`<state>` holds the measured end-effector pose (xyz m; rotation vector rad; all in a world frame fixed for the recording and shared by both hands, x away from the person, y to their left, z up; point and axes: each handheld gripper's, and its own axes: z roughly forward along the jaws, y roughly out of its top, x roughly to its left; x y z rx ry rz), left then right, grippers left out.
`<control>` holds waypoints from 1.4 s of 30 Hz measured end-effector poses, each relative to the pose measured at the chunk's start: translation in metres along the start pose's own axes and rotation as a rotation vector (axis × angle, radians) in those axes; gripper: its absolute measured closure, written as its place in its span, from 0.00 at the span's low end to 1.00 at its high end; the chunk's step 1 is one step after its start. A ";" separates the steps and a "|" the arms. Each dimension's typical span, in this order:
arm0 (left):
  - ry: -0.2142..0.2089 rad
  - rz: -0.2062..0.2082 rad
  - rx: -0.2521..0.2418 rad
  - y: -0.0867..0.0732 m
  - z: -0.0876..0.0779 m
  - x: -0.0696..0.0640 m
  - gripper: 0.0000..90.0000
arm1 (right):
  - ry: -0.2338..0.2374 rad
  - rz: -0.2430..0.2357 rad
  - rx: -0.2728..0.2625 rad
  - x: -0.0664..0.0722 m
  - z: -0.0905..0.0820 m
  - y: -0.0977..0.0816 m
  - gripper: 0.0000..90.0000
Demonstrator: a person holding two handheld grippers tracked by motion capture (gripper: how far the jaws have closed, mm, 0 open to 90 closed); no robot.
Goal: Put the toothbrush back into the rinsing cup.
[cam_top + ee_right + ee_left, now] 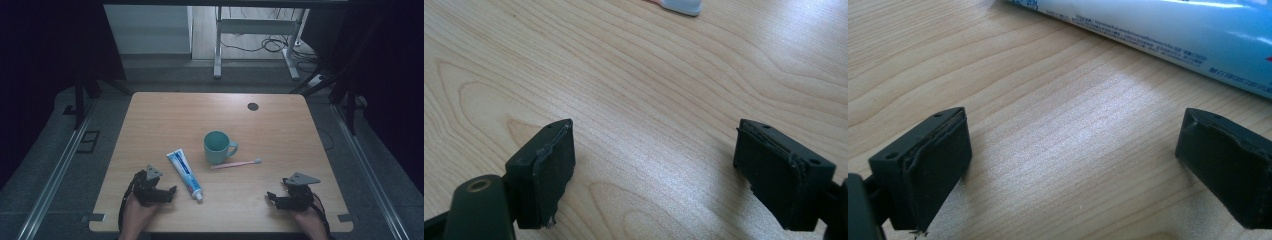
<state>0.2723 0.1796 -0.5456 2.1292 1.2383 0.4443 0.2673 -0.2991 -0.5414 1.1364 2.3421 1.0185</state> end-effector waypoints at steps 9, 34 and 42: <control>0.000 -0.001 0.000 0.000 0.000 0.000 0.02 | 0.002 -0.004 0.000 0.000 0.000 0.000 0.19; -0.005 0.003 -0.002 0.001 0.001 0.001 0.02 | 0.034 -0.025 -0.013 0.000 -0.001 0.001 0.31; -0.005 0.003 -0.002 0.001 0.001 0.001 0.02 | 0.068 -0.030 -0.002 0.001 -0.002 0.004 0.43</control>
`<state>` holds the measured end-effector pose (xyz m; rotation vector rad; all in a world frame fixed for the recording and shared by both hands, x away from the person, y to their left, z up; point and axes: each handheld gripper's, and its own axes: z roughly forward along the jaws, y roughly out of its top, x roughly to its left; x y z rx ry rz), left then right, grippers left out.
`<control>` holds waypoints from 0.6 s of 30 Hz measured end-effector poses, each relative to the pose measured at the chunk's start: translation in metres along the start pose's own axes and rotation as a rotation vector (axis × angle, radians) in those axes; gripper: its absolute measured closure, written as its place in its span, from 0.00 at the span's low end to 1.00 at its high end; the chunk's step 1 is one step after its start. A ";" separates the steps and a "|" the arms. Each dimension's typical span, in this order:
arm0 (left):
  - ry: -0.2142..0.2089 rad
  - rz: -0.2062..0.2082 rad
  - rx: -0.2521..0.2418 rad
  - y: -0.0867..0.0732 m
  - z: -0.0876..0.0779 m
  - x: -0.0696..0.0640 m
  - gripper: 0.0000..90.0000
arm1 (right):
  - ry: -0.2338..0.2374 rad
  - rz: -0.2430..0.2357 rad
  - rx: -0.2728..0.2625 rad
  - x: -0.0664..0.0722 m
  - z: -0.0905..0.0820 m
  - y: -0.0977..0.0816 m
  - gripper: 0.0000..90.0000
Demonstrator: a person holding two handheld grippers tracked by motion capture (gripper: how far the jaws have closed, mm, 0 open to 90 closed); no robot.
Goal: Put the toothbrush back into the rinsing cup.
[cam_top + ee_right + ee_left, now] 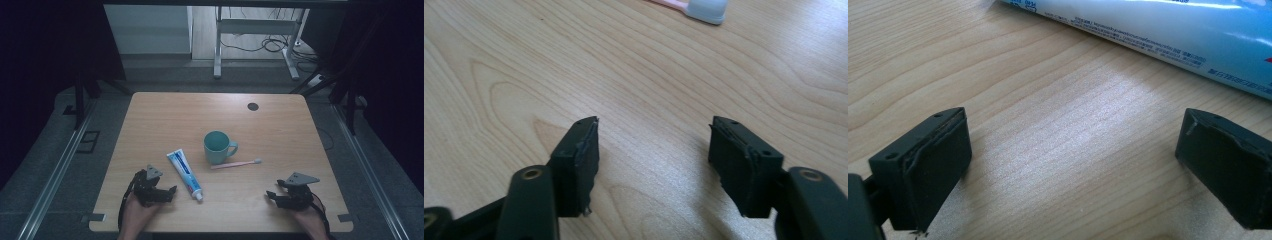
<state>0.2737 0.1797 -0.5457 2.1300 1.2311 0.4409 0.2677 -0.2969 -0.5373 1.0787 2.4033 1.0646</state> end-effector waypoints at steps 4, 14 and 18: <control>0.000 0.000 0.000 0.000 0.000 0.000 0.02 | 0.016 0.003 0.002 -0.001 -0.002 0.002 0.52; 0.000 0.000 0.000 0.000 0.000 0.000 0.02 | 0.033 0.015 0.007 -0.001 -0.007 0.010 0.74; 0.000 0.000 0.000 0.000 0.000 0.000 0.02 | 0.041 0.014 0.009 0.000 -0.007 0.014 0.83</control>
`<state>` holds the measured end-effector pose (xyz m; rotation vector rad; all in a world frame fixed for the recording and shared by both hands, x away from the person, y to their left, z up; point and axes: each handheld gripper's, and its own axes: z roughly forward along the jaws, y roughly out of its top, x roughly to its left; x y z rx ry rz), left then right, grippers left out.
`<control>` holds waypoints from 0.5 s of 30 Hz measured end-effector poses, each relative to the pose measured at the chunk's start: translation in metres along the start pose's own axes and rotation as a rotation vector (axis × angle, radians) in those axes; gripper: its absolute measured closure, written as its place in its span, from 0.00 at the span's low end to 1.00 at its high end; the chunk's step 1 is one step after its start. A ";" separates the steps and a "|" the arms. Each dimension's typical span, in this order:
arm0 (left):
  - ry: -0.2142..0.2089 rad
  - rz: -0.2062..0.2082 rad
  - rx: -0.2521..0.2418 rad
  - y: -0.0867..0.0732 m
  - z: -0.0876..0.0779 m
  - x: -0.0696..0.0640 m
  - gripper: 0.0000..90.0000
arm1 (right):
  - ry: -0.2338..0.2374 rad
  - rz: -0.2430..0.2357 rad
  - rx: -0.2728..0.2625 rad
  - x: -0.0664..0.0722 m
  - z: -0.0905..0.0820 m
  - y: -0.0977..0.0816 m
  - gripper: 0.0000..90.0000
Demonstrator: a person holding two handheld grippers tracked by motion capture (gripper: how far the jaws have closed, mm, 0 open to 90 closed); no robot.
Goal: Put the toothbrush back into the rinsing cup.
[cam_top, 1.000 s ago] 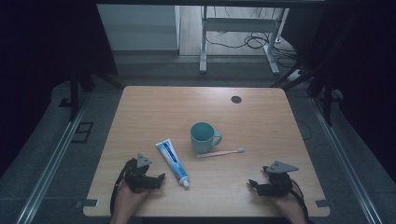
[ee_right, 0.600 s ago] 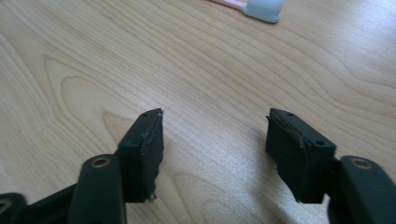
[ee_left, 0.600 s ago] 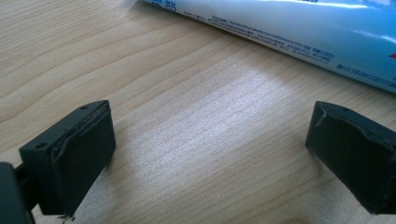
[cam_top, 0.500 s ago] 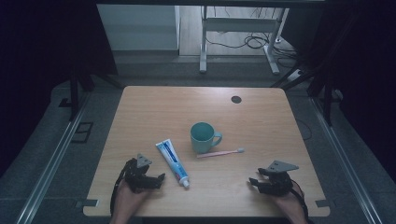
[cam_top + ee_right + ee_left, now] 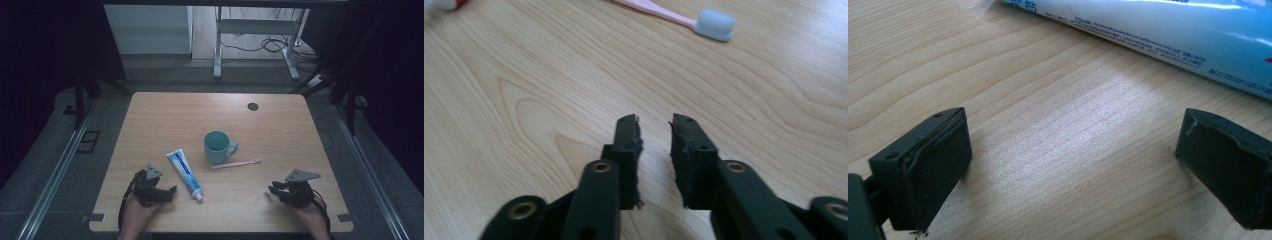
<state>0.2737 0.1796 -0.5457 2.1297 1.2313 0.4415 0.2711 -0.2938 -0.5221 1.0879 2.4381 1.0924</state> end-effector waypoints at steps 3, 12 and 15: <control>0.000 0.000 0.000 0.000 0.000 0.000 0.02 | 0.023 -0.001 0.003 0.001 0.002 0.004 0.91; 0.000 0.001 0.000 0.000 0.000 0.000 0.02 | 0.055 -0.001 -0.020 0.000 0.003 0.013 1.00; 0.001 0.000 0.000 0.000 0.000 0.000 0.02 | 0.070 -0.003 -0.028 0.001 0.004 0.017 1.00</control>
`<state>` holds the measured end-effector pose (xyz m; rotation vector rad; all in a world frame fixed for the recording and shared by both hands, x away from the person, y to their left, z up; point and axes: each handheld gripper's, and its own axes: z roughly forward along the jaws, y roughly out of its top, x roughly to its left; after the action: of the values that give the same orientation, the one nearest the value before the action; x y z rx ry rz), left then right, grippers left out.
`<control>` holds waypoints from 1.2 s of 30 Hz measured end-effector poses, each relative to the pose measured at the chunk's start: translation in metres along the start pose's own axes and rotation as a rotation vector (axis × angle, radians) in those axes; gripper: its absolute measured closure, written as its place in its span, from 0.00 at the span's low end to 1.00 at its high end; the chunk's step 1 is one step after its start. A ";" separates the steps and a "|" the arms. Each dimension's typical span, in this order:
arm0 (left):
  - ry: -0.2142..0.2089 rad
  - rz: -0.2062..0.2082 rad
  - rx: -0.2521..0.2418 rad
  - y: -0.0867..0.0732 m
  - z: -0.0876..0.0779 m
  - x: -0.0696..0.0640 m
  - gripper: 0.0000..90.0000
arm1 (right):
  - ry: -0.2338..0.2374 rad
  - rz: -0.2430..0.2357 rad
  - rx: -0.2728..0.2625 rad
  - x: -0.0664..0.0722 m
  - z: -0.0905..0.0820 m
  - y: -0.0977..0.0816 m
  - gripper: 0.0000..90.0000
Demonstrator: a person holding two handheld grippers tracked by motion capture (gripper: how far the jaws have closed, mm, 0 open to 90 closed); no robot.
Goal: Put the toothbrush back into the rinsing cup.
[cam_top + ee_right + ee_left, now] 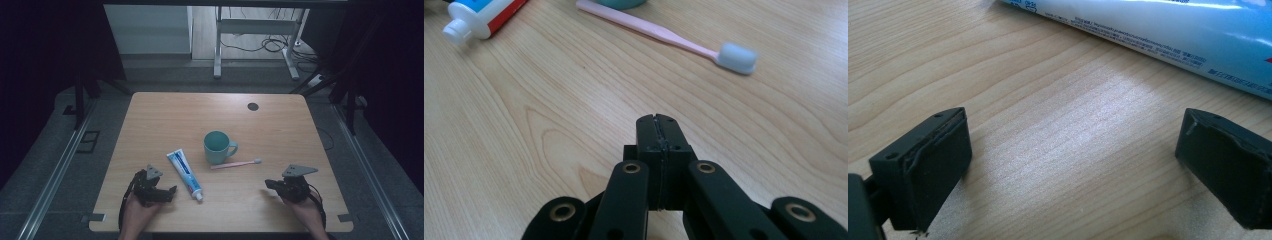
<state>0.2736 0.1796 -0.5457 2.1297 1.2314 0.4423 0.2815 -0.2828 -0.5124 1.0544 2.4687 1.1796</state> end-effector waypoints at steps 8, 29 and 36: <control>0.001 -0.001 0.000 0.000 0.000 0.000 0.02 | 0.017 -0.021 0.000 0.004 0.009 0.010 0.99; 0.002 -0.008 0.000 0.000 0.000 -0.001 0.02 | 0.074 -0.036 0.002 0.014 0.046 0.038 1.00; 0.002 -0.008 0.000 0.000 0.000 -0.001 0.02 | 0.087 -0.028 0.000 0.014 0.055 0.043 0.99</control>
<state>0.2733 0.1791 -0.5457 2.1235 1.2406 0.4407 0.3192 -0.2216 -0.5151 0.9853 2.5400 1.2429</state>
